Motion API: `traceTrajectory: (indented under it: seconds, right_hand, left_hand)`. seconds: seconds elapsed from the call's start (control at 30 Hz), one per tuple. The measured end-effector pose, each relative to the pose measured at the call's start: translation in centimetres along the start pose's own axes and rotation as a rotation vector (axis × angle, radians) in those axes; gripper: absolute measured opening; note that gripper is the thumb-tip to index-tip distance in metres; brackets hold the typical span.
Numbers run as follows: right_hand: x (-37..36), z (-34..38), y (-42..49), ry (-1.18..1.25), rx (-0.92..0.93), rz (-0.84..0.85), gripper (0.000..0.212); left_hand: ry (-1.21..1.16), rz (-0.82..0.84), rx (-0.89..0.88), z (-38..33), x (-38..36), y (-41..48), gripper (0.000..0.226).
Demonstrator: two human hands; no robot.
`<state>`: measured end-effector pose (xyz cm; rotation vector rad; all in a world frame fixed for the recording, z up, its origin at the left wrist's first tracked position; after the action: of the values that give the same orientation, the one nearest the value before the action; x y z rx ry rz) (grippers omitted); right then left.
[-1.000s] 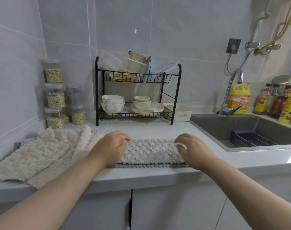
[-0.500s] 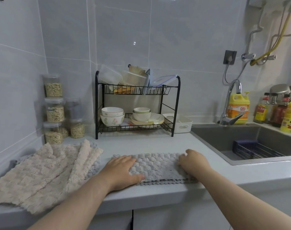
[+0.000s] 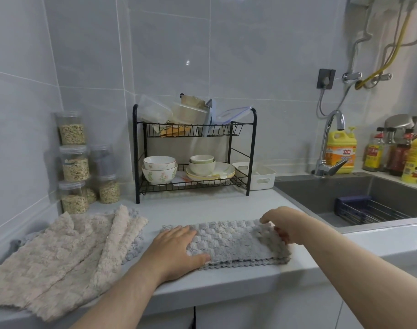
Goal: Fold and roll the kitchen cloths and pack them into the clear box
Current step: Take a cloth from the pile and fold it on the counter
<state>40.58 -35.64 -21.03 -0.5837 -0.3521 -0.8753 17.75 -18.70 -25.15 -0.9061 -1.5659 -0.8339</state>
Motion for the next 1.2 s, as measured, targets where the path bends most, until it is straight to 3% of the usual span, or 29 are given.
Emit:
traceTrajectory:
  seconds: [0.1, 0.27, 0.43, 0.57, 0.73, 0.97, 1.1, 1.2]
  right_hand:
    - [-0.1, -0.5, 0.2, -0.009, 0.063, 0.043, 0.010]
    - [-0.2, -0.8, 0.8, -0.047, 0.204, 0.056, 0.055]
    - [0.5, -0.6, 1.7, 0.013, 0.225, 0.010, 0.049]
    - [1.5, -0.7, 1.5, 0.078, 0.216, 0.043, 0.049]
    - [2.0, -1.2, 1.3, 0.149, 0.191, 0.100, 0.052]
    - [3.4, -1.0, 1.1, 0.356, 0.124, 0.086, 0.058]
    - [5.2, 0.8, 0.7, 0.324, 0.130, 0.013, 0.054]
    - [6.4, 2.4, 0.3, 0.329, 0.135, -0.032, 0.051]
  left_hand:
    - [-0.006, 0.001, 0.004, 0.1, 0.0, 0.0, 0.092]
    - [-0.007, 0.004, -0.001, -0.1, 0.1, 0.0, 0.090]
    - [0.031, 0.085, -0.002, -0.9, 1.3, 0.2, 0.090]
    - [-0.081, 0.006, -0.019, -3.2, 3.9, 2.2, 0.073]
    - [-0.118, 0.242, -0.069, -6.1, 2.5, 5.1, 0.104]
    - [-0.054, 0.374, -0.053, -7.8, 1.4, 7.8, 0.117]
    - [-0.150, 0.266, -0.053, -9.8, 1.0, 7.9, 0.101]
    - [-0.242, -0.079, -0.024, -8.4, 2.3, 7.1, 0.077]
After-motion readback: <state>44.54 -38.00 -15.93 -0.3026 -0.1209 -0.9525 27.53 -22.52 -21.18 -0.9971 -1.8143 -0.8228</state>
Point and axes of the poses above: each hand's wrist, its own y-axis towards the middle knuckle, its own x-axis out of the back of the hand, z = x × y, the point moved 4 cm from there along y, towards the middle knuckle, and after that the axes turned 2 degrees about -x, right-handed, at the moved point
